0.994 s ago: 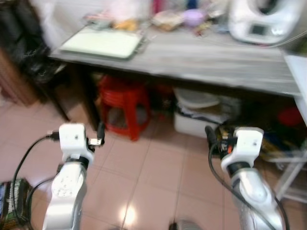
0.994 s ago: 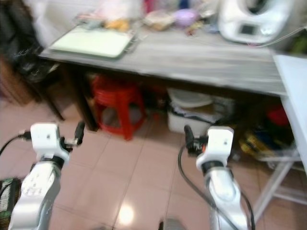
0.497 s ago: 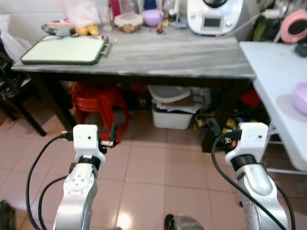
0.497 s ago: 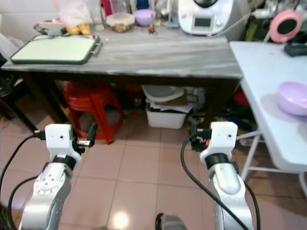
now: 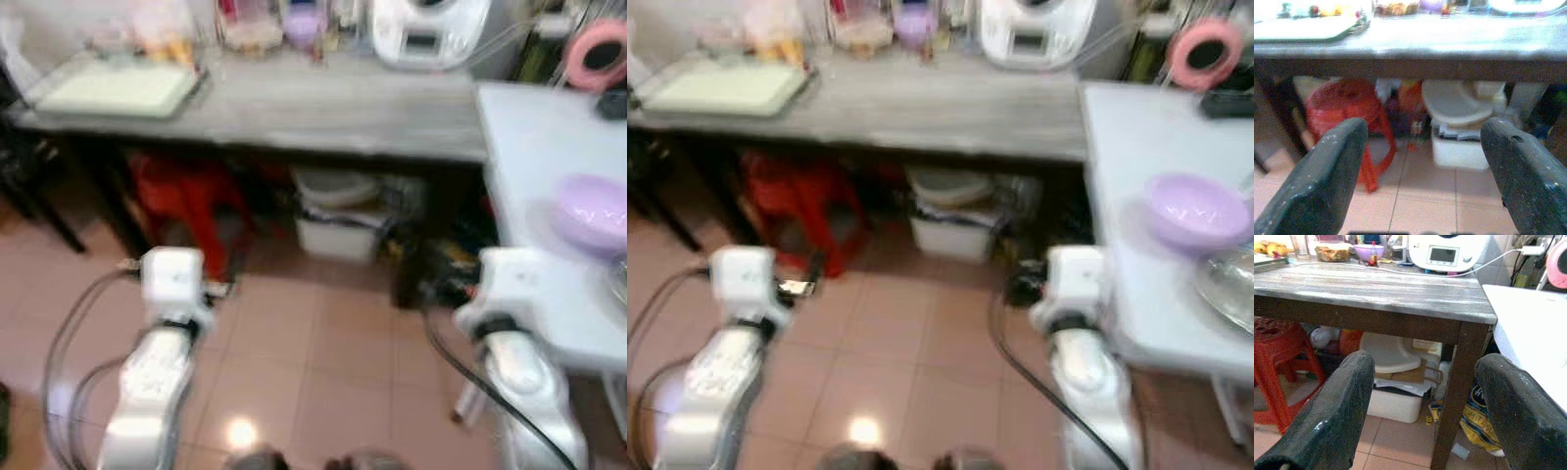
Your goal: Setting the table
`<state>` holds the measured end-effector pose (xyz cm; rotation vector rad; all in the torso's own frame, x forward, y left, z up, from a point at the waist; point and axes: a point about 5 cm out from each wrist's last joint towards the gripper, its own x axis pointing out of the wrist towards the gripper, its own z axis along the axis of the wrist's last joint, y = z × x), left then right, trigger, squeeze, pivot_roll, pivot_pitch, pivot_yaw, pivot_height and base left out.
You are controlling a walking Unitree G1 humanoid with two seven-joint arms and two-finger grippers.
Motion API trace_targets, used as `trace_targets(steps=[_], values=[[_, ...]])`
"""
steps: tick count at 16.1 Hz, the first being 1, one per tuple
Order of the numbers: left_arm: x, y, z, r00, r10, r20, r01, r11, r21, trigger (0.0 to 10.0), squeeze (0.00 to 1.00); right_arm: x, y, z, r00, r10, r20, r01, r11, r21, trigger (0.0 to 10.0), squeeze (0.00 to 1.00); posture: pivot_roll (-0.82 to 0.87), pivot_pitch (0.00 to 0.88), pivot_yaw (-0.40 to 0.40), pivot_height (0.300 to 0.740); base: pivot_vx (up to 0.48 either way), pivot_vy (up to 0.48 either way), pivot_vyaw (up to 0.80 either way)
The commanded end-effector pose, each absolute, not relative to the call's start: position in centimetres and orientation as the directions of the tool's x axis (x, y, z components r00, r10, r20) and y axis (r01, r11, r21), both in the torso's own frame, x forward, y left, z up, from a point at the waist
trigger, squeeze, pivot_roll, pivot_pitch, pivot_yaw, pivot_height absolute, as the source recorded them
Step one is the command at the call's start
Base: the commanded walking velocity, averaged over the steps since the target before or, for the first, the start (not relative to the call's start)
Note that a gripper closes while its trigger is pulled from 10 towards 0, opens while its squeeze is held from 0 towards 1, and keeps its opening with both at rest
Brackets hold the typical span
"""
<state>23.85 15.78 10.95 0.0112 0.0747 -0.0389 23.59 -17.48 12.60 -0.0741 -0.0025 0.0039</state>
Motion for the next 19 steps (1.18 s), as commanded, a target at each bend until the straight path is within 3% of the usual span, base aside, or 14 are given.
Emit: trace_targets(steps=[1,13,19], values=[[24.0,15.8,11.4,0.997,-0.039,-0.061,0.04,0.999,0.009,10.0,0.0,23.8,-17.8,12.7,1.0,-0.003,0.009,0.004,0.996,-0.087,10.0,0.0,0.0,0.079,0.046,0.74,0.0,-0.48,0.0],[24.5,15.2,11.8,0.997,-0.072,-0.042,0.072,0.997,0.002,10.0,0.0,24.5,-18.3,14.1,0.996,-0.015,0.085,0.025,0.992,-0.126,10.0,0.0,0.0,0.064,0.037,0.74,0.0,-0.463,0.0],[24.8,15.1,12.1,0.997,-0.069,-0.018,0.07,0.998,0.009,10.0,0.0,25.1,-19.5,13.7,0.993,-0.098,0.06,0.103,0.991,-0.088,10.0,0.0,0.0,0.068,0.043,0.74,0.0,-0.052,0.0]])
